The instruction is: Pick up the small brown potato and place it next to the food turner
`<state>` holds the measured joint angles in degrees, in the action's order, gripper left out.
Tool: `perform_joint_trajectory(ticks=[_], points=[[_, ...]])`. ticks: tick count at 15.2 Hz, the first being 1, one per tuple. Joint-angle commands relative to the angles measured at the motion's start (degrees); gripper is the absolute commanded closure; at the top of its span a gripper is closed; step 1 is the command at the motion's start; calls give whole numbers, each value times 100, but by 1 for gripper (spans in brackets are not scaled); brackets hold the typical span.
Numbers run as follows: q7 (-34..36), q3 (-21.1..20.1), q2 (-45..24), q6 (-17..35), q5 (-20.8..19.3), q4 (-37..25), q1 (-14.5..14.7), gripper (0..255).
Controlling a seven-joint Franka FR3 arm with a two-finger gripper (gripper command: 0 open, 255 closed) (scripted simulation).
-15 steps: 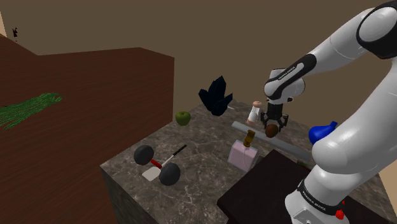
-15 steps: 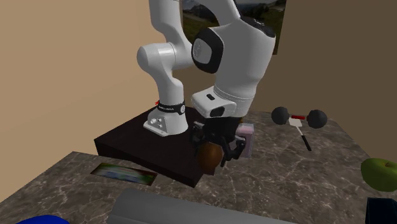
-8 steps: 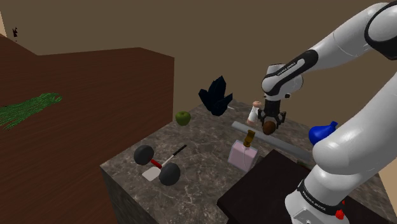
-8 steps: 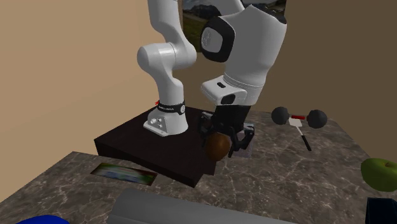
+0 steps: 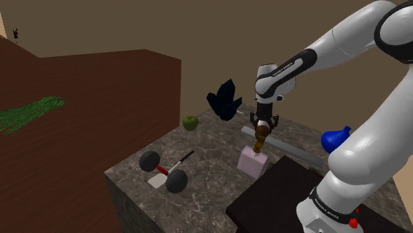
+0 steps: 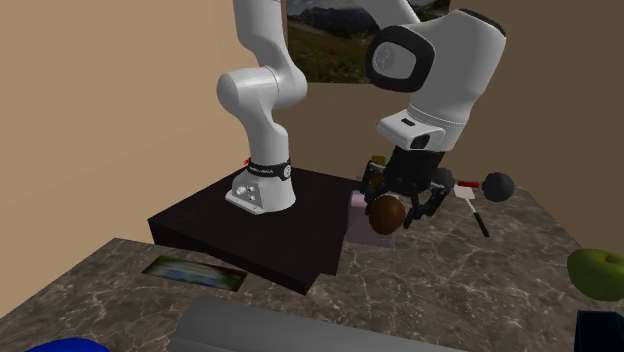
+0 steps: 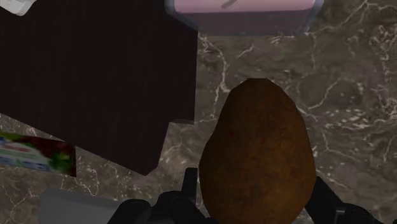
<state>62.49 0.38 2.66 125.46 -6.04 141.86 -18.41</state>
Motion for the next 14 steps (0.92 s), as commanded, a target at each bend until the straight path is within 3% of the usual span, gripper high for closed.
perform_joint_trajectory(ticks=[1, 14], points=[[265, -172, -38, -58, 113, -74, 167, 255], [1850, -1052, -1178, -482, 469, -1576, 1110, 255]])
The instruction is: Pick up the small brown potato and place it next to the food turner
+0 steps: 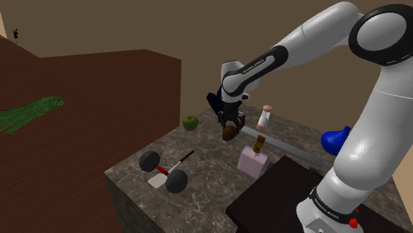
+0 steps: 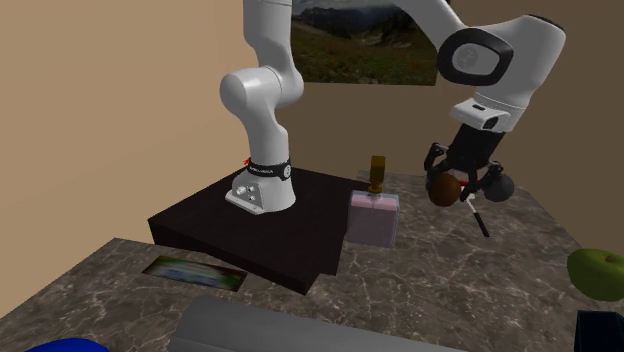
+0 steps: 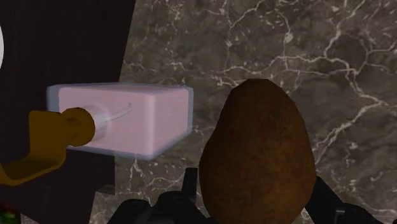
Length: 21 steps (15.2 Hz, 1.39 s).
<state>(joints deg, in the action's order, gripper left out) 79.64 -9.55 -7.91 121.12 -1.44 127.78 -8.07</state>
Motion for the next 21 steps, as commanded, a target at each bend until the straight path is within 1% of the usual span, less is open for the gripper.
perform_joint_trajectory(ticks=[1, 7, 10, 21], points=[[252, -109, -238, -94, 11, -326, 145, 255], [932, -348, -1011, -425, -39, -1421, 583, 255], [1277, -437, -1493, -661, -98, -2136, 841, 255], [1327, -367, -2015, -3, -223, -1988, 896, 255]])
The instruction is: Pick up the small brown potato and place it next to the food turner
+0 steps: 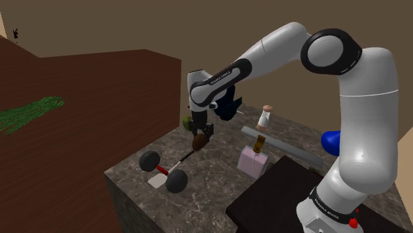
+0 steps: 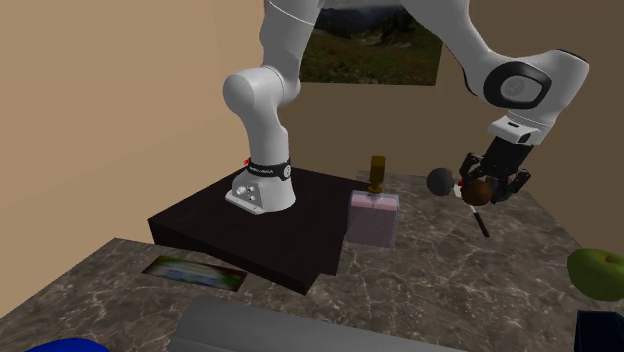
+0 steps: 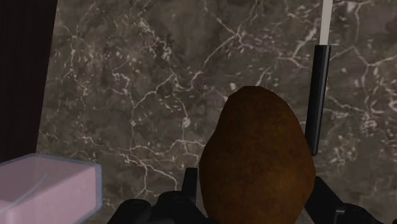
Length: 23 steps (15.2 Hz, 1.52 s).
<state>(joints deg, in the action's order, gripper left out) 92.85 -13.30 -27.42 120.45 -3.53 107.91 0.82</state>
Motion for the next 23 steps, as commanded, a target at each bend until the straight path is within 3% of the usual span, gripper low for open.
perform_joint_trajectory(ticks=[1, 13, 21, 22, 23], points=[[12, 16, -116, 121, -27, 4, 13, 255], [72, 119, -797, 764, -176, -25, 92, 255], [74, 125, -828, 790, -182, -30, 96, 255], [74, 125, -828, 790, -182, -29, 96, 0], [74, 125, -829, 790, -182, -30, 96, 0]])
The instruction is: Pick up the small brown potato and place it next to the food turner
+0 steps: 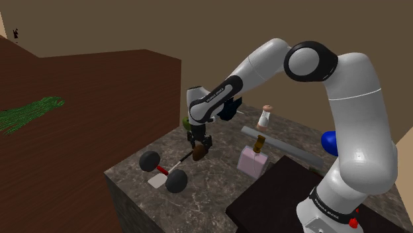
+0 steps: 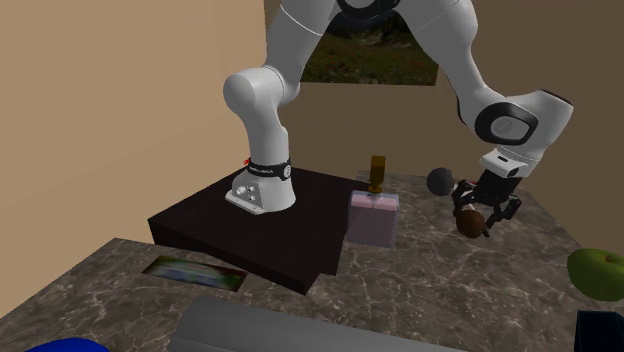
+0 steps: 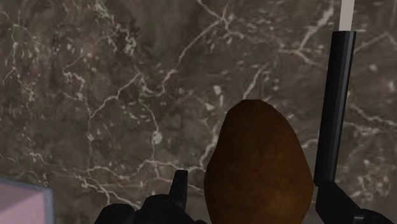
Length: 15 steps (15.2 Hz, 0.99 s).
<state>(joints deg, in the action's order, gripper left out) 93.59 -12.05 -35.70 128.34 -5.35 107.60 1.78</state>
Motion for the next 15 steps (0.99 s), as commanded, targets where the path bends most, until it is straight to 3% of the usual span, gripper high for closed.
perform_joint_trajectory(ticks=[1, 4, 8, 15], points=[[0, -1, -1, 0, 0, 0, 1, 0], [0, -1, -1, 0, 0, -1, 0, 0], [-56, -60, 354, -612, 88, -262, -45, 0], [-57, -60, 354, -612, 88, -262, -45, 0]])
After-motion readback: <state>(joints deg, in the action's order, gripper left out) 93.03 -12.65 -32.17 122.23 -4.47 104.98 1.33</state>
